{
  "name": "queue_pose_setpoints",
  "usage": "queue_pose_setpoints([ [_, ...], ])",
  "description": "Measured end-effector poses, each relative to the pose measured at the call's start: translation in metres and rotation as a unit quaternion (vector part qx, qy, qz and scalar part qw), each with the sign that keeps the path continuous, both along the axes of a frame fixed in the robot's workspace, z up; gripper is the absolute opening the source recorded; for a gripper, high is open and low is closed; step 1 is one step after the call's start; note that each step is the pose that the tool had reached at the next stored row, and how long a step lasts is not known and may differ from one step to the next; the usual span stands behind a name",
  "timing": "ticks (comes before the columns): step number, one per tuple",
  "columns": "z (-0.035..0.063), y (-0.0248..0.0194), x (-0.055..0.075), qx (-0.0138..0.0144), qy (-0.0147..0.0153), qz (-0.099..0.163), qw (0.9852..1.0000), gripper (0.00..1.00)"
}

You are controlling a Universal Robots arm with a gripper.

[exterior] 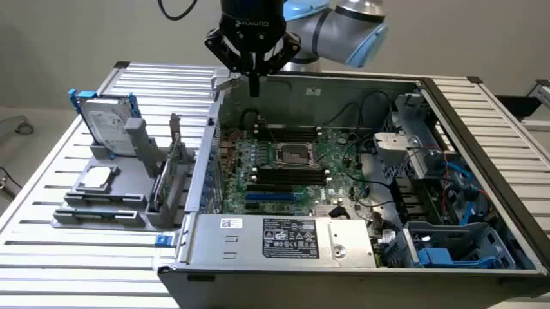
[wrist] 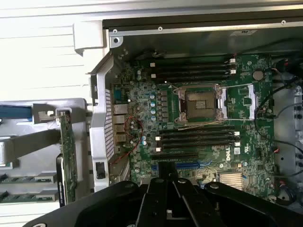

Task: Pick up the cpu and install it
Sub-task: 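Reach for the cpu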

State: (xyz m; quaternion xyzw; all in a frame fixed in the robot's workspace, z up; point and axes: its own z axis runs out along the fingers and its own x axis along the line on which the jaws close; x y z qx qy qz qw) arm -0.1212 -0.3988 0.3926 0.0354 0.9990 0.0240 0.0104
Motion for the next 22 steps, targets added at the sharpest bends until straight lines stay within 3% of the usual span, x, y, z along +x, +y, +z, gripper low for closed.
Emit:
queue_pose_setpoints([
  [9,0.0001,0.0,0.0,0.0001,0.0013,0.0,1.0,0.11],
  [22,-0.0057,0.0112,-0.058,0.0011,0.0023,0.0,1.0,0.11],
])
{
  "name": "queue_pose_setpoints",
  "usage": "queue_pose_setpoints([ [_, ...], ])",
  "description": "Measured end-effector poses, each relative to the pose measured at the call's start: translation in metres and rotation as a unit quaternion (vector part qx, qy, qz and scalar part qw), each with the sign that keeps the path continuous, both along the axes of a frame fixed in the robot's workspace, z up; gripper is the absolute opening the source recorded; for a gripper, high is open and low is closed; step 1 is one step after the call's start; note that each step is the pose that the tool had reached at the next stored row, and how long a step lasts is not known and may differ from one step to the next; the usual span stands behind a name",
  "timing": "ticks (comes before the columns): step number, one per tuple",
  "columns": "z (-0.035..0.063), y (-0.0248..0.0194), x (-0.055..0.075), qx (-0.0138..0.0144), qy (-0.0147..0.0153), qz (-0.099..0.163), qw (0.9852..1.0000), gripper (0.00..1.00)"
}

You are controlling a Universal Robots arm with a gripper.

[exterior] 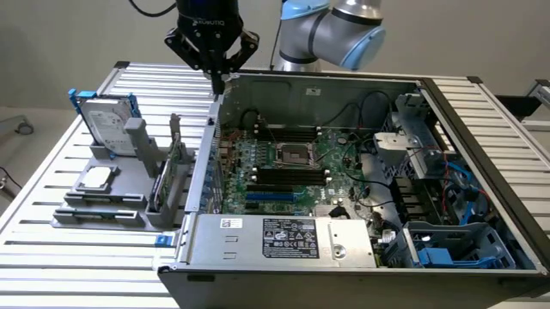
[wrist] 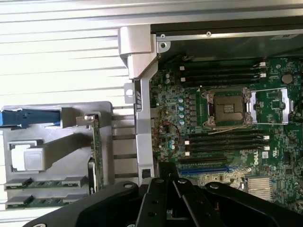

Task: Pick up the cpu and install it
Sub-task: 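Reach for the cpu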

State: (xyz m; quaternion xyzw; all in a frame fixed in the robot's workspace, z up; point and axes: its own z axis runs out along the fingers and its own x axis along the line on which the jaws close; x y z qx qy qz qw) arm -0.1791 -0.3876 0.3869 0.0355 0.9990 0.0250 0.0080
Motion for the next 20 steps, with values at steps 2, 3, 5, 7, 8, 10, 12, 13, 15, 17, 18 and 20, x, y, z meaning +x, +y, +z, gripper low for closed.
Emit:
queue_pose_setpoints([
  [2,-0.0015,0.0019,-0.009,0.0,0.0,0.0,1.0,0.11],
  [3,-0.0024,0.0029,-0.013,0.0,0.0,0.0,1.0,0.11],
  [5,-0.004,0.0049,-0.023,0.0,0.0,0.0,1.0,0.11],
  [7,-0.0056,0.0068,-0.032,0.0,0.0,0.0,1.0,0.11],
  [8,-0.0063,0.0077,-0.036,0.0,0.0,0.0,1.0,0.11],
  [10,-0.0078,0.0096,-0.045,0.0,0.0,0.0,1.0,0.11],
  [12,-0.0094,0.0115,-0.055,0.0,0.0,0.0,1.0,0.11],
  [13,-0.0102,0.0125,-0.059,0.0,0.0,0.0,1.0,0.11],
  [15,-0.0116,0.0143,-0.068,0.0,0.0,0.0,1.0,0.11],
  [17,-0.013,0.0162,-0.077,0.0,0.0,0.0,1.0,0.11],
  [18,-0.0136,0.0171,-0.082,0.0,0.0,0.0,1.0,0.11],
  [20,-0.0149,0.0188,-0.091,0.0,0.0,0.0,1.0,0.11],
])
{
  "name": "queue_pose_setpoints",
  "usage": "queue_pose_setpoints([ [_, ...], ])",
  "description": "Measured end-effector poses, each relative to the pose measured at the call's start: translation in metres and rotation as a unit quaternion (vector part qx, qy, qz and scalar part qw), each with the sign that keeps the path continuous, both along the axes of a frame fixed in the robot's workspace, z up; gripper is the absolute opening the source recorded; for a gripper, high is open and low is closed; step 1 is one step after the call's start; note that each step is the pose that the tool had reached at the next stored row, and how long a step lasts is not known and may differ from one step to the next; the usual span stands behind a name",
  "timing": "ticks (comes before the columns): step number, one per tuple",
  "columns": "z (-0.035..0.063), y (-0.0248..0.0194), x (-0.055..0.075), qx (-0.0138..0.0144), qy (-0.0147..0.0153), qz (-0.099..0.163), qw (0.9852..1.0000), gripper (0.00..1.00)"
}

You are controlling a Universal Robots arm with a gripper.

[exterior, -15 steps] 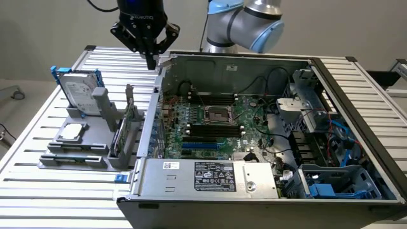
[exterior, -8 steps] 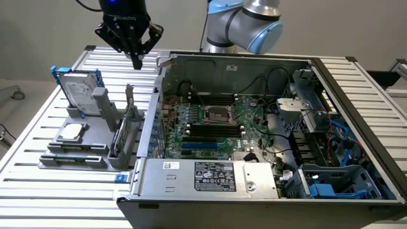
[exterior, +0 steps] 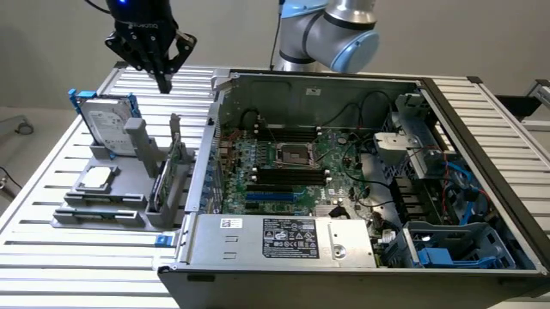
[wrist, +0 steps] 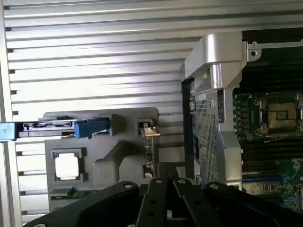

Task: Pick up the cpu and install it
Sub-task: 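Reach for the cpu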

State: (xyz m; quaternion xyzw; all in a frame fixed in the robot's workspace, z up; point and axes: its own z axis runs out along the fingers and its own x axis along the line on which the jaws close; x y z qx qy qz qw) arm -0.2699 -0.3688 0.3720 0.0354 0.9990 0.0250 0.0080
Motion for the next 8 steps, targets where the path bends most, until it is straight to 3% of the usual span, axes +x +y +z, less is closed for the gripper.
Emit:
queue_pose_setpoints([
  [8,-0.004,0.0068,-0.036,0.0,0.0016,0.0,1.0,0.11],
])
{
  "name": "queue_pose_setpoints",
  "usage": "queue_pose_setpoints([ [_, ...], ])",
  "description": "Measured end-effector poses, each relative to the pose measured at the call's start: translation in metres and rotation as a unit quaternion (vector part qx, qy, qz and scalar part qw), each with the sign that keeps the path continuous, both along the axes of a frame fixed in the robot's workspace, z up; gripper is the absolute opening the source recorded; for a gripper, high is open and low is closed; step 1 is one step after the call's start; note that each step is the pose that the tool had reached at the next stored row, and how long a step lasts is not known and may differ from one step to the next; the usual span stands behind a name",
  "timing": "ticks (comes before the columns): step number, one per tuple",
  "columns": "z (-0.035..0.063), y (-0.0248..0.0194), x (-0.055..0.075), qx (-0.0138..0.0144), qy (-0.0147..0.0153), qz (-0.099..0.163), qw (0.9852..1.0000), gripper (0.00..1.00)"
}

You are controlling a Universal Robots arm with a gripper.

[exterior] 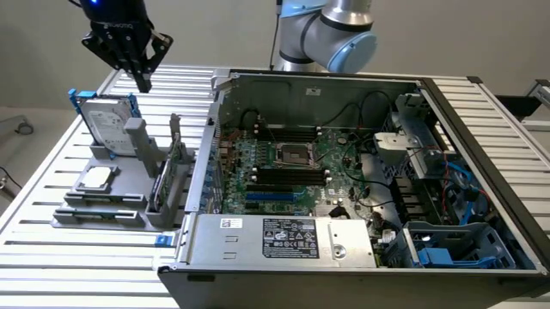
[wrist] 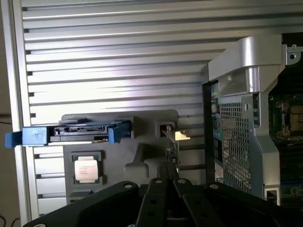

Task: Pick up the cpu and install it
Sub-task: 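Reach for the cpu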

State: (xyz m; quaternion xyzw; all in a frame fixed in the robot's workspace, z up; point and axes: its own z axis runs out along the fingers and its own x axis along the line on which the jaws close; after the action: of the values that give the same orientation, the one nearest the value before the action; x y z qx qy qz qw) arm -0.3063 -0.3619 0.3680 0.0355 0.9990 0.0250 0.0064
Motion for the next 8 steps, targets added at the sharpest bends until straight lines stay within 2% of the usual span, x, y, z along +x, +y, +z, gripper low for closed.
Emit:
queue_pose_setpoints([
  [8,-0.0035,0.0064,-0.036,0.0,0.0033,0.0,1.0,0.11],
])
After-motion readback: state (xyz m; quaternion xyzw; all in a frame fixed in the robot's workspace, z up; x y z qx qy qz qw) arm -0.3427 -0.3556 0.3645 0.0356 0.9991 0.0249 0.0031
